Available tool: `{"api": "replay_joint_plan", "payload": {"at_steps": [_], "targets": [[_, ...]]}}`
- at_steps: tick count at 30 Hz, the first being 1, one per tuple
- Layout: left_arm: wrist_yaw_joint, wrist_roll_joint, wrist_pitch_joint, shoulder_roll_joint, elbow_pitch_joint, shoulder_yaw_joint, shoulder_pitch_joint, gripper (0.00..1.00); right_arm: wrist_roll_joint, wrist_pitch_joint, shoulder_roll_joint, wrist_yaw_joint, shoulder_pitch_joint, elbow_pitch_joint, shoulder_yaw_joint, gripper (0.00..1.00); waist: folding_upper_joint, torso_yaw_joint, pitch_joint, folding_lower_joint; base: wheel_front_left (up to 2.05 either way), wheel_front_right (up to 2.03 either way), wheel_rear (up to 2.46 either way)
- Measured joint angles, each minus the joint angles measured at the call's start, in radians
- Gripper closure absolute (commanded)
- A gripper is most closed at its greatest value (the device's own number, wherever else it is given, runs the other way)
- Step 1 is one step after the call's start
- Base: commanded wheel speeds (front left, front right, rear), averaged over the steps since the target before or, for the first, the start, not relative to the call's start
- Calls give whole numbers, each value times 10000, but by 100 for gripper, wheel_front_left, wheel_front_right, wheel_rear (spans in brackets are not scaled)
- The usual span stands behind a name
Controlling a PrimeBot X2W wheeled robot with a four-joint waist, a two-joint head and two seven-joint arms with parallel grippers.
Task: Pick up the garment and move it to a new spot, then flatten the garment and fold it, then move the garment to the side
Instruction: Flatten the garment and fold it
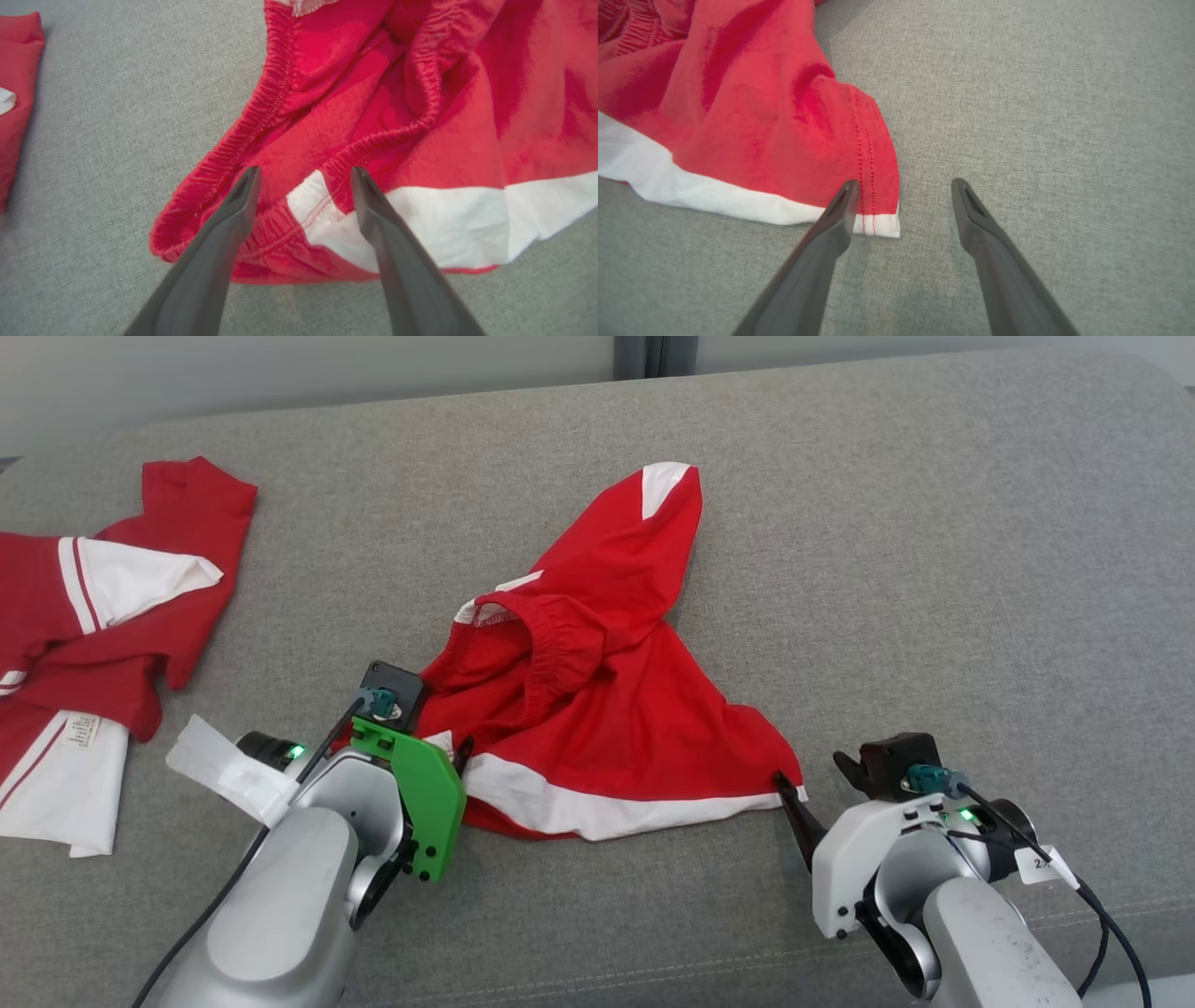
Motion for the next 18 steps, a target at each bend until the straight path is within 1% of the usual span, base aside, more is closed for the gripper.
{"api": "replay_joint_plan", "payload": {"at_steps": [1,2,4,5,7,9,10,13,14,18], "targets": [[0,0,4,6,38,-10,-53,9,0,-23,0,0,-42,19,12,0,0,-2,50,0,0,0,0],[0,2,88,6,102,-48,-110,23,0,-35,0,0,-87,29,25,0,0,-3,100,0,0,0,0],[-2,-2,161,13,219,-90,-157,41,0,-65,-2,0,-126,67,48,0,0,-3,183,0,0,0,0],[-2,-8,184,27,263,-115,-170,48,0,-73,0,0,-128,75,69,0,0,-2,217,0,0,0,0],[-2,-82,267,40,322,-138,-175,53,0,-90,0,0,-136,94,75,0,0,6,264,0,0,0,0],[-4,-98,343,69,360,-167,-175,55,0,-121,0,0,-147,140,69,0,0,26,273,0,0,0,0],[-4,-100,343,82,364,-182,-175,55,0,-130,0,0,-149,163,67,0,0,36,269,0,0,0,0],[-8,-165,422,94,345,-221,-174,50,2,-132,0,0,-149,205,33,0,0,86,251,0,0,0,0],[-8,-176,431,107,330,-240,-174,50,2,-132,0,0,-149,209,21,0,0,106,244,0,0,0,0],[-10,-240,575,169,274,-326,-158,56,38,-107,0,0,-148,219,69,0,0,174,228,0,0,0,0]]}}
